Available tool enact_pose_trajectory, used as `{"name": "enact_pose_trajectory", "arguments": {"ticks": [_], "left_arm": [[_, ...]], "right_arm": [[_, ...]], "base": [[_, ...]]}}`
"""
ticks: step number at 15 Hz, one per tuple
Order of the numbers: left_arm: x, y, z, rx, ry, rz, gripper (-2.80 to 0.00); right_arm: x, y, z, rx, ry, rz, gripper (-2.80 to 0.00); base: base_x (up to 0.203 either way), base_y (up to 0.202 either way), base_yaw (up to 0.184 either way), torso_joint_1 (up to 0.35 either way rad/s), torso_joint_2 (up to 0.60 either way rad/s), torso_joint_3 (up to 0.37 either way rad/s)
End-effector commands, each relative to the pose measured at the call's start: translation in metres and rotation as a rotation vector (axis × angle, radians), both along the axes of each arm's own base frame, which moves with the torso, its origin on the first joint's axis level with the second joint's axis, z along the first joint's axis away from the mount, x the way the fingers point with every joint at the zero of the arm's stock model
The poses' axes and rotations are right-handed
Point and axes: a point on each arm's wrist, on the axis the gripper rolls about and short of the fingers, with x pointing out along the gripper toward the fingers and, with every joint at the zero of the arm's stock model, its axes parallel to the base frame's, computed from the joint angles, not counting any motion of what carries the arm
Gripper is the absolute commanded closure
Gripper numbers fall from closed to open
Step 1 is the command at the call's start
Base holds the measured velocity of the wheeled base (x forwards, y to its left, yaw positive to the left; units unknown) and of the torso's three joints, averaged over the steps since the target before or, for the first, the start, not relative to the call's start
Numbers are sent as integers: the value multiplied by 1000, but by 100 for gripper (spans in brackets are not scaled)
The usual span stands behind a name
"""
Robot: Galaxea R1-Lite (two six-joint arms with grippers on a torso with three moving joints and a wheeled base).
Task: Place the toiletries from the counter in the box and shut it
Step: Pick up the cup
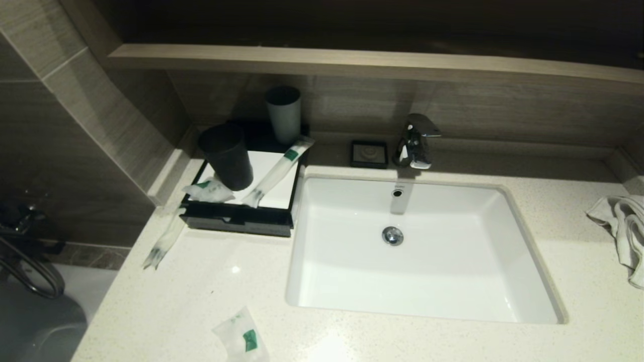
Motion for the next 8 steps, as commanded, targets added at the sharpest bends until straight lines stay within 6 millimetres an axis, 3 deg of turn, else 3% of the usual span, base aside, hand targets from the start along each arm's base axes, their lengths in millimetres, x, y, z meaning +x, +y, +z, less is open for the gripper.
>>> {"name": "enact_pose_trajectory", "arguments": {"ticks": [1,8], "left_arm": [[0,0,0,-2,2,0,0],[0,0,0,-2,2,0,0]], "right_arm": [[0,0,0,0,2,0,0],[0,0,0,0,-2,0,0]], "base": [[0,0,0,0,0,0],[0,0,0,0,0,0]]}}
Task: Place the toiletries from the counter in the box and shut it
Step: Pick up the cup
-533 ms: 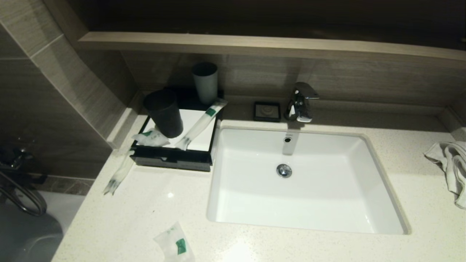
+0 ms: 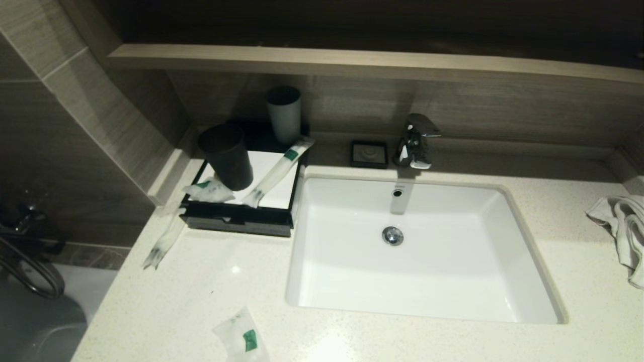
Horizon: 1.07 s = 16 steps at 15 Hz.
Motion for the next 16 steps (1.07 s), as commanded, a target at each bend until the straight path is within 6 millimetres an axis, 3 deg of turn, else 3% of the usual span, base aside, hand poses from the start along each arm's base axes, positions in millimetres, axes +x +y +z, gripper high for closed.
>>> {"name": "enact_pose_trajectory", "arguments": {"ticks": [1,13,16], "left_arm": [[0,0,0,-1,1,0,0],[0,0,1,-4,-10,2,0],[-7,0,22,-6,-83,19,0]], "right_arm": [[0,0,0,1,-1,0,0],[0,0,0,1,0,0,0],[0,0,0,1,0,0,0]], "base": [[0,0,0,0,0,0],[0,0,0,0,0,0],[0,0,0,0,0,0]]}}
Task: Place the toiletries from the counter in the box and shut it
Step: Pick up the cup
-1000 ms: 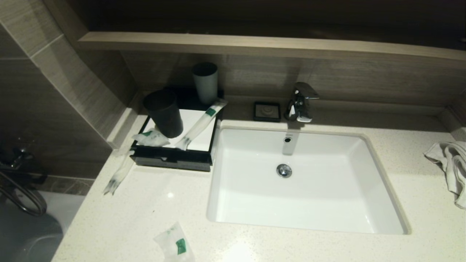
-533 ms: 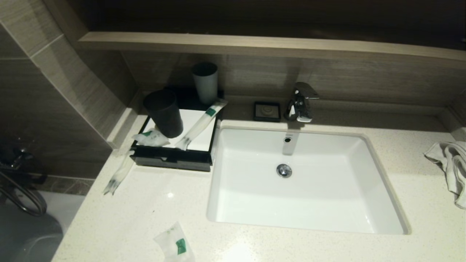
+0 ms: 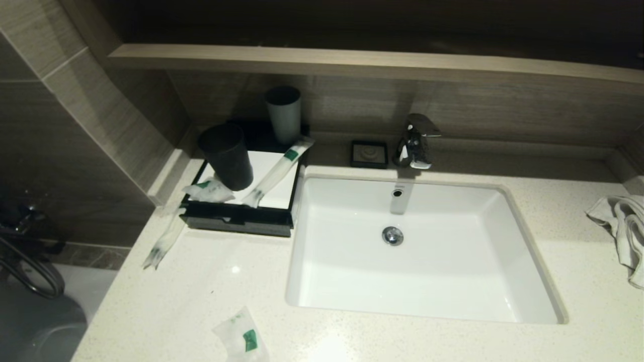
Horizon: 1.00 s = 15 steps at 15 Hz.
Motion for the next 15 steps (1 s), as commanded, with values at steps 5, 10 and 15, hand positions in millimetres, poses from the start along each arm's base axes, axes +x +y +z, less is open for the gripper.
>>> {"name": "enact_pose_trajectory", "arguments": {"ticks": [5,10,15], "left_arm": [[-26,0,52,-1,-130,8,0],[-14,1,101,1,-89,24,0],[34,1,136,0,-68,53,0]], "right_arm": [[0,0,0,0,0,0,0],[0,0,0,0,0,0,0],[0,0,0,0,0,0,0]], "base": [[0,0,0,0,0,0],[0,0,0,0,0,0],[0,0,0,0,0,0]]}}
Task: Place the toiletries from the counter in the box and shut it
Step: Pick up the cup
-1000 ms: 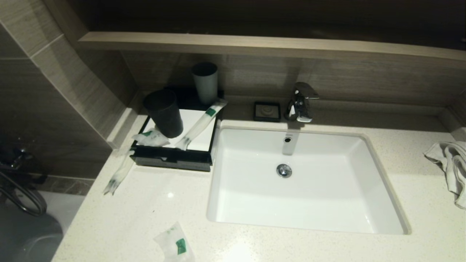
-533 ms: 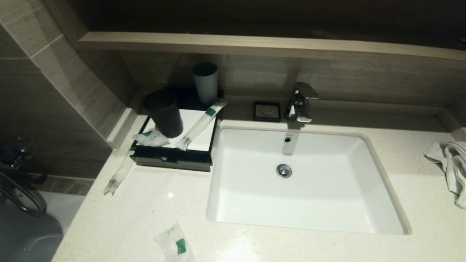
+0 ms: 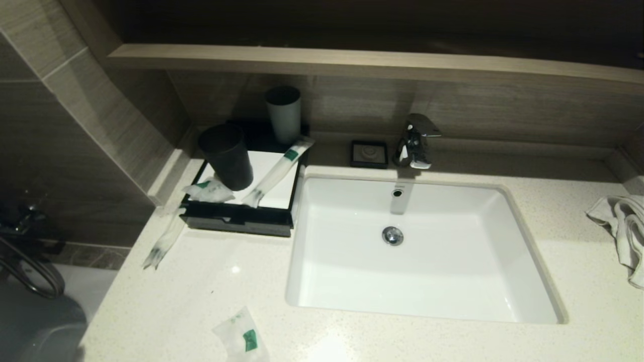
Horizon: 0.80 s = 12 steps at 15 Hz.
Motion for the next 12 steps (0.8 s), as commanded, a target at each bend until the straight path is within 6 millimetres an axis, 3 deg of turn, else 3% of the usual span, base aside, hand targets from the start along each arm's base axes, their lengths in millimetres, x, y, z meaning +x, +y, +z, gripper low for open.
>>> {"name": "enact_pose_trajectory", "arguments": {"ticks": [1,10,12], "left_arm": [[35,0,7,1,123,1,0],[118,-3,11,32,273,-71,0],[129,-8,11,39,285,-124,0]], "right_arm": [[0,0,0,1,-1,0,0],[0,0,0,1,1,0,0],[0,0,0,1,1,0,0]], "base": [[0,0,0,0,0,0],[0,0,0,0,0,0],[0,0,0,0,0,0]]}}
